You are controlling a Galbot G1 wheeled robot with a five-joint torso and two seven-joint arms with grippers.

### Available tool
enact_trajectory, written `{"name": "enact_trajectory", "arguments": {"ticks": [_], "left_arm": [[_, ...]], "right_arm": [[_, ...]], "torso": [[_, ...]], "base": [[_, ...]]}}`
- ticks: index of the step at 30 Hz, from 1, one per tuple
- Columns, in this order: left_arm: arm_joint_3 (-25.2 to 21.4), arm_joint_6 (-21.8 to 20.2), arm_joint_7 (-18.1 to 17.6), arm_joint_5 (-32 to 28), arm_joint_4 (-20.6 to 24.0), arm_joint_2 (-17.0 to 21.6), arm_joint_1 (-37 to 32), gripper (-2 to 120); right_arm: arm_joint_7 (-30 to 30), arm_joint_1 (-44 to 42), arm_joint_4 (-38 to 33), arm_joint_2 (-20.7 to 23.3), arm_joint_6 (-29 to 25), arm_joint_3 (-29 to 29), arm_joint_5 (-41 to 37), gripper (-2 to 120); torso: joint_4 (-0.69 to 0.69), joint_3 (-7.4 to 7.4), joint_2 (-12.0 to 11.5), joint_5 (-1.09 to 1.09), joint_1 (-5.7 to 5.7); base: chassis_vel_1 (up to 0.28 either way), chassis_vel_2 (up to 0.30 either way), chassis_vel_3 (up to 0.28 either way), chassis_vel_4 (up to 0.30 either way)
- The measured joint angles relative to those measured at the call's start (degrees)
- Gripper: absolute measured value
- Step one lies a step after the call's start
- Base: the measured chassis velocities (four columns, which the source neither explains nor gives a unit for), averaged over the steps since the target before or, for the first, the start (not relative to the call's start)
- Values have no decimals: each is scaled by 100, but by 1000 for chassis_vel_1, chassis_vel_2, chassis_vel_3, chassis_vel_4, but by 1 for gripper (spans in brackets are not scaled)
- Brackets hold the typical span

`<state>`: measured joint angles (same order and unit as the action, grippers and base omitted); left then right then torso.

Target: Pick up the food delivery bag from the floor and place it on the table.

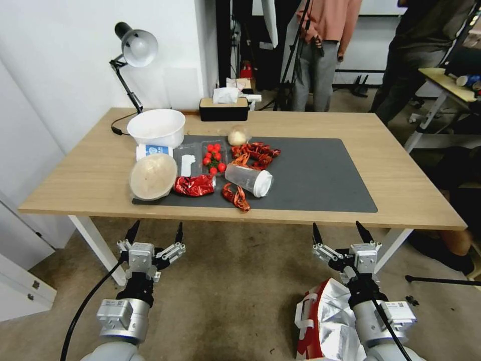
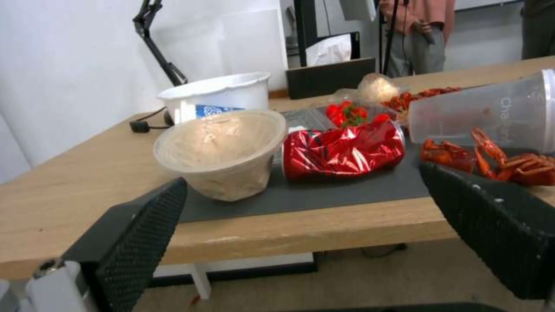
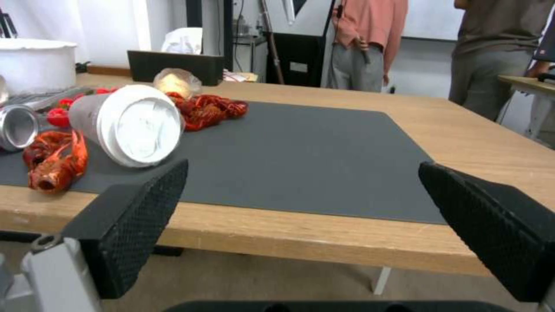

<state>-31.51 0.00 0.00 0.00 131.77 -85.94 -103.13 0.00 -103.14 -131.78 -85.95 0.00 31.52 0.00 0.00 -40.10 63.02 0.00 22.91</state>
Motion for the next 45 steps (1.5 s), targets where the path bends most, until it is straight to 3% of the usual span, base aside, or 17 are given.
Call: {"name": "enact_trajectory", "arguments": {"ticks": [22,23,24,26,33,45], "left_arm": [[15,3,-46,-64,-17,67,74,100],[69,44,-232,-307,-114,294,308,100],[148,126,-520,-672,-262,676,723,100],[198,197,-641,-854,-341,841,887,100],[225,530,-668,-946,-443,901,785,100],[313,605,-702,-910,-439,888,708,100]], "right_arm": [[67,119,2,125,81,58,-129,100],[262,467,30,480,272,264,-405,100],[251,603,20,623,280,217,-410,100],[387,773,-28,823,479,251,-647,100],[381,881,-87,973,579,286,-815,100],[379,828,-155,942,598,281,-840,100]], "torso": [[-3,-1,0,2,1],[7,0,0,0,-1],[-3,0,0,3,0],[-2,-1,0,-4,3],[0,0,0,-1,-1],[1,43,-82,0,-36]], "base": [[0,0,0,0],[0,0,0,0],[0,0,0,0],[0,0,0,0],[0,0,0,0],[0,0,0,0]]}}
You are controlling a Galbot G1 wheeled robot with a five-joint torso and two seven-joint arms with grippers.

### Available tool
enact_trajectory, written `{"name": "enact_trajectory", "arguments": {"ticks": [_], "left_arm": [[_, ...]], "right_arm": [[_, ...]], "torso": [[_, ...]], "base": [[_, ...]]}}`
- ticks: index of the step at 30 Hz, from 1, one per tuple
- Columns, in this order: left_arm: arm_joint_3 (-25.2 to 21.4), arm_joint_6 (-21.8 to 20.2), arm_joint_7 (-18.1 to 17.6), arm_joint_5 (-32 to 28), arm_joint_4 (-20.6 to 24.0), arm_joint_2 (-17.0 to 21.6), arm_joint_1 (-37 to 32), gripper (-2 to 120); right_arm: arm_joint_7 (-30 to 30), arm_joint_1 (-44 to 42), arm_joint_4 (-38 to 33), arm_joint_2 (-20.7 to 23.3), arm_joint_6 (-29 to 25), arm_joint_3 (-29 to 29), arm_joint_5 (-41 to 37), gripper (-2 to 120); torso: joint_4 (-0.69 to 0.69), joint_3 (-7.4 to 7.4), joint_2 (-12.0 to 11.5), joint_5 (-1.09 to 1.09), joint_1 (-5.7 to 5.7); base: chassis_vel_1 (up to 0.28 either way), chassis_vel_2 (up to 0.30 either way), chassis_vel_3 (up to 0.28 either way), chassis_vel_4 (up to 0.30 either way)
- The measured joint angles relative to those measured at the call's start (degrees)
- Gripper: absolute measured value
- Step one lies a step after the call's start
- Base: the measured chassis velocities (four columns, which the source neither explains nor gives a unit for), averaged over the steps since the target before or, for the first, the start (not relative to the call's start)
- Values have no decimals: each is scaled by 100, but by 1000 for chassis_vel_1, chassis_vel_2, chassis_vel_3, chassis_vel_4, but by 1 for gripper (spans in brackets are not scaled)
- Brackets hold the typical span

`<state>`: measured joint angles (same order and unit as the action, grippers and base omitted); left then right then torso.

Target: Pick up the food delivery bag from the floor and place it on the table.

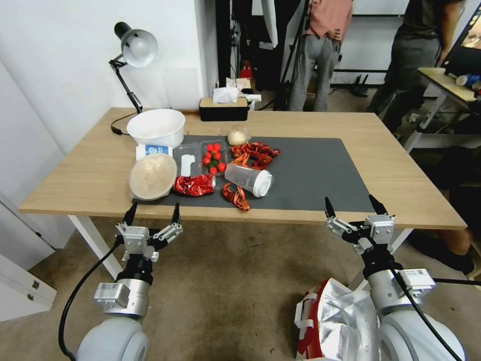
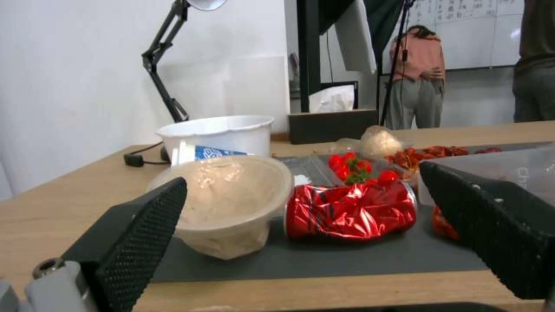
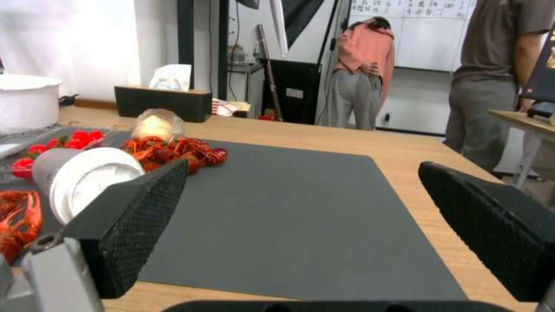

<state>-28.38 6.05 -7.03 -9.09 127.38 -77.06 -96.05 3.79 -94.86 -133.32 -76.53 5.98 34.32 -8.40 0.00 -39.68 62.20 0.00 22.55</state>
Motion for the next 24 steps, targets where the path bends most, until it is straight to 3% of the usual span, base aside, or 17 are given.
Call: {"name": "enact_trajectory", "arguments": {"ticks": [9,24], "left_arm": [[33,18,28,13,20,-25,-27,100],[58,-47,-35,-7,20,73,-1,100]], "right_arm": [[22,-11,-27,-52,10,-1,-149,100],[41,-55,34,-109,-72,-43,-136,100]], "torso": [[-1,70,-133,0,-66],[-1,345,-615,0,-274]], "base": [[0,0,0,0],[0,0,0,0]]}}
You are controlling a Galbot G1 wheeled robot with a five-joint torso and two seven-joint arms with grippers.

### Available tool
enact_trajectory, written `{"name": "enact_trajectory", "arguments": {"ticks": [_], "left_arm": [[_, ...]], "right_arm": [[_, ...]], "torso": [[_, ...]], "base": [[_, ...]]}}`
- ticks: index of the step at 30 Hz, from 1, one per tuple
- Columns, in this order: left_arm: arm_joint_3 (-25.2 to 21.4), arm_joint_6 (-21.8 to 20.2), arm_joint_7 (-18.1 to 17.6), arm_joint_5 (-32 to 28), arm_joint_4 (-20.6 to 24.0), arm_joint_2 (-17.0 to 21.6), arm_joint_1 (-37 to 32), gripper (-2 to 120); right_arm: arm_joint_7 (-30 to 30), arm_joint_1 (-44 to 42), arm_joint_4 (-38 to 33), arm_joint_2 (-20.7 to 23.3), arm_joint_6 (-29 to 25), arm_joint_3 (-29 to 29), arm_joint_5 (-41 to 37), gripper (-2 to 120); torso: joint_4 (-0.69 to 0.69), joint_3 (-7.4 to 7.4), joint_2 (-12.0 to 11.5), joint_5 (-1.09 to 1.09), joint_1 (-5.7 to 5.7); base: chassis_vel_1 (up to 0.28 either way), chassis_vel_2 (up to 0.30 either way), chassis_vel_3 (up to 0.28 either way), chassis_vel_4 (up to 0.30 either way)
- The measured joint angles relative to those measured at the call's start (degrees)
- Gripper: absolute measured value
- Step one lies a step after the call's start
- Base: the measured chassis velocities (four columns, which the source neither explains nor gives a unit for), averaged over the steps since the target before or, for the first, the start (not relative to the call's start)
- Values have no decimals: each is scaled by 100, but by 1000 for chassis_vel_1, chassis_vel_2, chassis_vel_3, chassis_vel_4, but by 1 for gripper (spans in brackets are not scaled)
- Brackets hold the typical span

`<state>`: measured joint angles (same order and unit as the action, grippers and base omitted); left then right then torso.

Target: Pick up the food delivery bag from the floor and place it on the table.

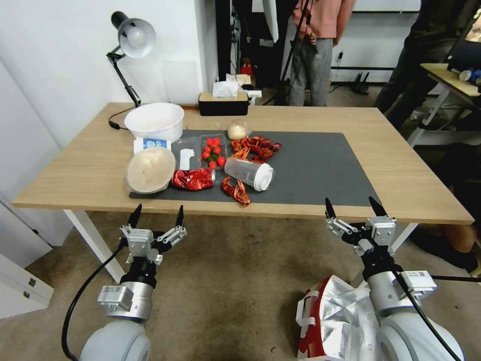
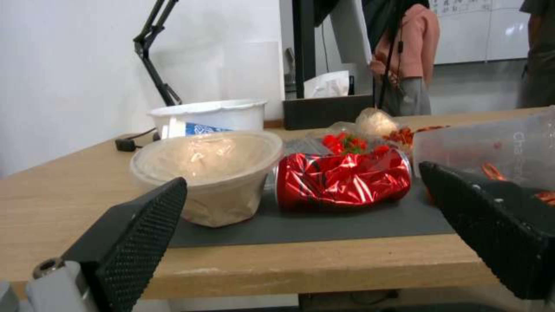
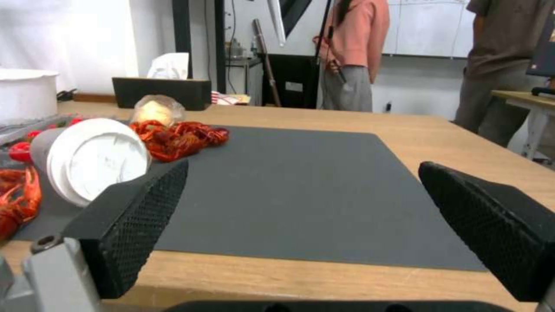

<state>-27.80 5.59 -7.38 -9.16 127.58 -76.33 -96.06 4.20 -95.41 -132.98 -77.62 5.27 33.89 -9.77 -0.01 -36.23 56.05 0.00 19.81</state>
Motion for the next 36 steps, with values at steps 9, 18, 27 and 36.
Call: {"name": "enact_trajectory", "arguments": {"ticks": [9,18,27,36], "left_arm": [[16,-3,-24,2,6,5,-21,100],[10,3,-30,3,64,33,-57,100],[29,4,-17,30,63,23,-82,100],[18,8,10,27,12,52,-37,100]], "right_arm": [[13,10,6,-48,-20,-6,50,100],[35,-9,-3,-136,-93,-10,110,100],[40,-46,-8,-224,-137,-19,171,100],[40,-72,-12,-316,-172,-41,241,100]], "torso": [[0,128,-230,0,-102],[0,271,-472,1,-202],[0,409,-717,0,-306],[0,543,-949,0,-405]], "base": [[0,0,0,0],[0,0,0,0],[0,0,0,0],[0,0,0,0]]}}
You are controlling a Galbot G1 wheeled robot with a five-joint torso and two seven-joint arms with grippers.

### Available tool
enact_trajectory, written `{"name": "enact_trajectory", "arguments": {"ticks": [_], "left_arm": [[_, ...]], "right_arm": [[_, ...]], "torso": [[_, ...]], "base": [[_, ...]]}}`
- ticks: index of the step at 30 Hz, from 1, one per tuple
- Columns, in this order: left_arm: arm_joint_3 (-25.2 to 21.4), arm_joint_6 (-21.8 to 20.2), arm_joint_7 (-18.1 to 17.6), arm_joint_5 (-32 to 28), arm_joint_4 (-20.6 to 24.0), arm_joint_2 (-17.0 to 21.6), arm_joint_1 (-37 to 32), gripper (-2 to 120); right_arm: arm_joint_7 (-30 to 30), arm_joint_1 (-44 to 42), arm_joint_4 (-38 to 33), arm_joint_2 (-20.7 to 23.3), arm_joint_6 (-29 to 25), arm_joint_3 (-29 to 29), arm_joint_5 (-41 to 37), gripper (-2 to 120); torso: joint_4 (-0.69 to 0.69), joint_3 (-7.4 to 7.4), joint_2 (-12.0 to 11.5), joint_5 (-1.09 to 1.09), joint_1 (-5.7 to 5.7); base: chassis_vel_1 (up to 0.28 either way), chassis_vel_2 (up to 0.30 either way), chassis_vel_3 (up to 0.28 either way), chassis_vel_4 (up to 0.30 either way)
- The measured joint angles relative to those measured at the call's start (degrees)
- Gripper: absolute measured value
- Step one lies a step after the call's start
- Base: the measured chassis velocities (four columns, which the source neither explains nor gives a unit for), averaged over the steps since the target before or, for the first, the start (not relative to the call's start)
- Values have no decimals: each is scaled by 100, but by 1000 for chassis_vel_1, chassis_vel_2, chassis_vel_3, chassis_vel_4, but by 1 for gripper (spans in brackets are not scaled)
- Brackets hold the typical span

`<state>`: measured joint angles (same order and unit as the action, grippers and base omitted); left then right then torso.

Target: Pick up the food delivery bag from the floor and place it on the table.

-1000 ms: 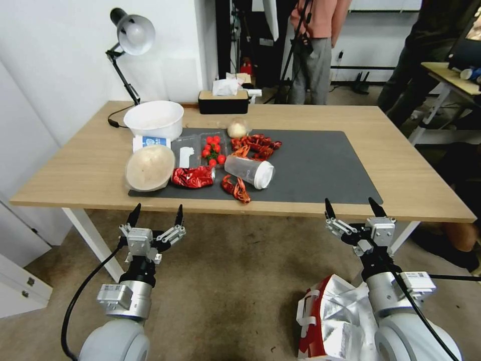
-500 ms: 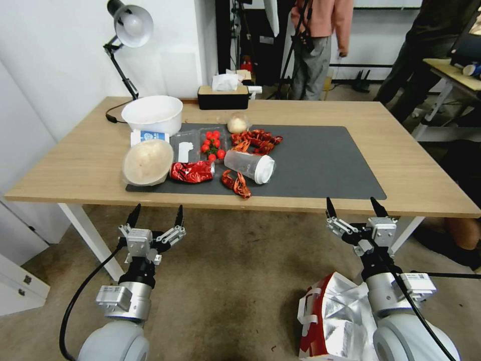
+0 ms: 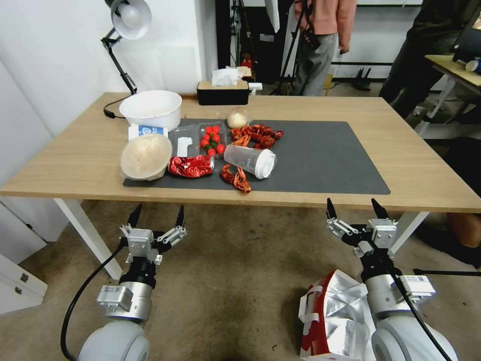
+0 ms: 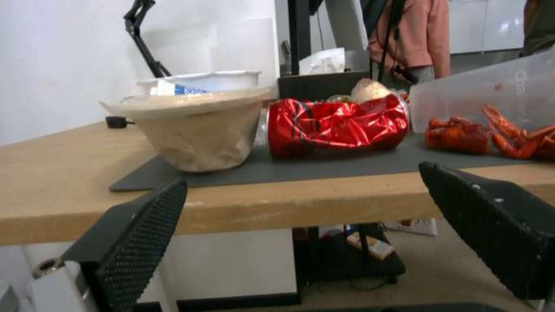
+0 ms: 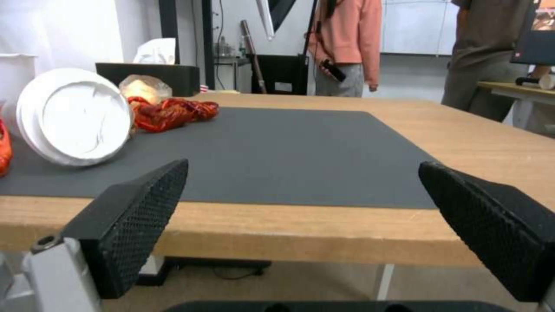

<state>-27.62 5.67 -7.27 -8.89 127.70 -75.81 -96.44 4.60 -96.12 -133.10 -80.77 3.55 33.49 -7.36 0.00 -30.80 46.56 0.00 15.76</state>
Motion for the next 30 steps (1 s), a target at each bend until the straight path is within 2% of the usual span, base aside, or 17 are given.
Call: {"name": "enact_trajectory", "arguments": {"ticks": [30], "left_arm": [[-18,35,60,3,-120,-54,30,99]], "right_arm": [[2,-1,95,-21,-40,-27,8,100]], "torso": [[0,447,-758,0,-312]], "base": [[0,0,0,0]]}}
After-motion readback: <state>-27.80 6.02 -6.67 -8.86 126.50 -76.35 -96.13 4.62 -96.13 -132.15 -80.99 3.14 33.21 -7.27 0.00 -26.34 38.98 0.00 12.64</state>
